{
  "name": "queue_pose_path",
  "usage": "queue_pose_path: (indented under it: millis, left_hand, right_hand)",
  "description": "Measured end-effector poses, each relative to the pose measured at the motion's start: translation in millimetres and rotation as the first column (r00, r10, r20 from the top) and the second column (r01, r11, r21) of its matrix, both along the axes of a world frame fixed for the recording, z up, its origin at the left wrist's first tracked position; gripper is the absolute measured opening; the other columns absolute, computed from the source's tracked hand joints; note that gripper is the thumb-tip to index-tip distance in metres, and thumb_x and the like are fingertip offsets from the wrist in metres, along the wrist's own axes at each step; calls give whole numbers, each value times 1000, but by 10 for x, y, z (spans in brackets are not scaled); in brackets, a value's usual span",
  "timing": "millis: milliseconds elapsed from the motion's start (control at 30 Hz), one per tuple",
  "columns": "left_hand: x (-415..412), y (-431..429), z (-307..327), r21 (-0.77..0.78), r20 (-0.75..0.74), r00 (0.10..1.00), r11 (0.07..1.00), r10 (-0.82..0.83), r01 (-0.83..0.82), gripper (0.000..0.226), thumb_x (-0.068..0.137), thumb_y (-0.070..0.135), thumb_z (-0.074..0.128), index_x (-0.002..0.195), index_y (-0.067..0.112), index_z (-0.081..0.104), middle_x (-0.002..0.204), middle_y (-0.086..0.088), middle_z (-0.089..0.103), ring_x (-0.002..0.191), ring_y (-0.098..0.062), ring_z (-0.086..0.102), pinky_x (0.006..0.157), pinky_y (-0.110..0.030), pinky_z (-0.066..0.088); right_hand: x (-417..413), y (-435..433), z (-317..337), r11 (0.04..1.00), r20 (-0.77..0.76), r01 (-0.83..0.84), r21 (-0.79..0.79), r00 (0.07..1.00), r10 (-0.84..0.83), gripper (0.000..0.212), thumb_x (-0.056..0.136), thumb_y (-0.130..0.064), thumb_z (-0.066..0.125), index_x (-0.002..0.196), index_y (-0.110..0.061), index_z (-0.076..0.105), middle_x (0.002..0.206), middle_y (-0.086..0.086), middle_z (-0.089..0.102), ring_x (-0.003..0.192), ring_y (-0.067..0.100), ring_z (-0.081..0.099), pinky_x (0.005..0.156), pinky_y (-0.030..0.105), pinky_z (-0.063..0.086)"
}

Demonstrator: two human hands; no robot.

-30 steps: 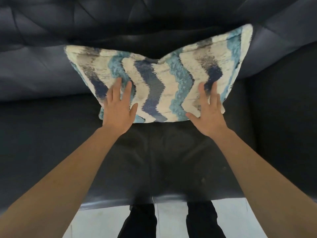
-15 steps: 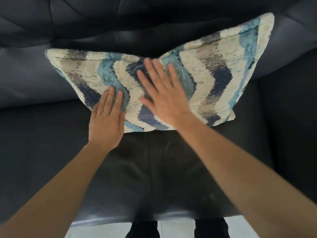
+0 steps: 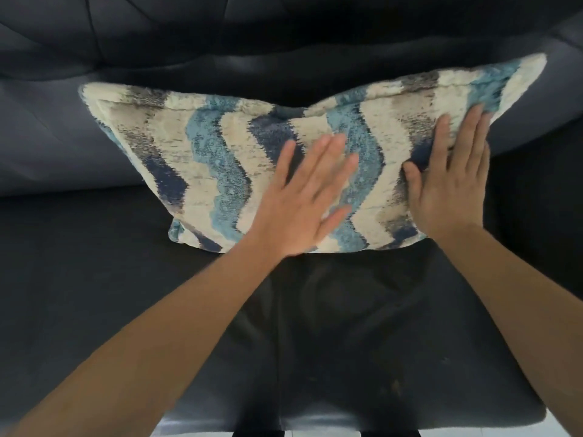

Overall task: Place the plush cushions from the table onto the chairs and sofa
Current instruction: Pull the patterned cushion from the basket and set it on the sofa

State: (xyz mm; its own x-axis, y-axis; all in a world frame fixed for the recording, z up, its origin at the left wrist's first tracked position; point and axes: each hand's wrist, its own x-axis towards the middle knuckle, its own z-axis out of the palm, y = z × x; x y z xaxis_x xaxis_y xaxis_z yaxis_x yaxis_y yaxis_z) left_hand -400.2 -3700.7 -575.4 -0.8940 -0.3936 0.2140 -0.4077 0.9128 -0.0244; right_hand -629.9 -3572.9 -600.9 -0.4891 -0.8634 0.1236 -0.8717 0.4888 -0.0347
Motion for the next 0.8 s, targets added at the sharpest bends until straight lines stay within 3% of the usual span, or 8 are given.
queue_pose_path:
  millis: [67,167,267,400,500,600,700,800]
  left_hand:
    - [34,-433,10,-59,47,994,994,95,-92,81,103,65,24,159,11,3,167,-19,22,153,-32,14,123,-54,-8]
    - [650,-974,-34,-98,64,951,950,303,-296,85,100,69,13,161,12,0,166,-26,18,153,-41,20,121,-61,7]
    - [1381,-1039,-134,-114,79,928,928,363,-354,76,104,59,23,161,16,-4,164,-31,17,153,-46,17,121,-67,13]
    - [1644,-817,-193,-68,36,906,905,422,-419,72,107,50,32,162,7,12,161,-37,19,152,-51,18,123,-65,13]
    - [1604,-533,-242,19,3,867,867,498,-498,72,107,48,36,161,6,13,160,-40,15,152,-52,14,124,-62,10]
    - [1605,-226,-497,76,-57,813,815,579,-575,71,108,43,40,160,3,15,159,-42,16,151,-53,16,122,-64,16]
    - [1527,-139,-736,129,-105,787,793,608,-596,70,109,45,35,158,-1,14,158,-43,17,151,-53,17,122,-62,17]
    - [1439,-254,-931,98,-140,794,806,592,-583,72,108,45,36,156,-6,18,156,-45,20,149,-56,20,123,-61,18]
  right_hand:
    - [-31,42,-25,1000,-27,-21,-13,999,20,73,112,-49,27,164,-5,0,166,37,4,156,51,5,126,60,14]
    - [-21,12,-22,998,-33,-63,-2,997,63,73,112,-49,26,164,-3,2,166,39,4,156,53,5,127,59,12]
    - [93,-32,-32,1000,6,-26,-12,1000,26,72,112,-47,24,163,-2,2,165,40,3,155,55,4,127,61,9]
    - [482,-173,34,964,86,114,-241,992,-96,65,110,-31,30,159,8,13,161,45,13,152,58,12,123,67,12]
    - [1104,-388,54,923,27,-215,-318,971,236,66,110,-35,33,159,1,6,158,44,20,151,53,17,126,64,4]
    - [1832,-451,-221,745,-56,-648,-158,759,648,67,109,-45,41,163,-16,15,165,19,17,155,36,16,128,51,-7]
    - [1809,-366,-671,623,-203,-782,-20,614,763,59,109,-40,48,162,-22,30,170,6,23,157,27,22,130,44,-1]
    - [1039,-122,-918,655,-324,-753,60,606,727,62,107,-49,49,161,-23,33,167,6,24,153,25,25,130,39,4]
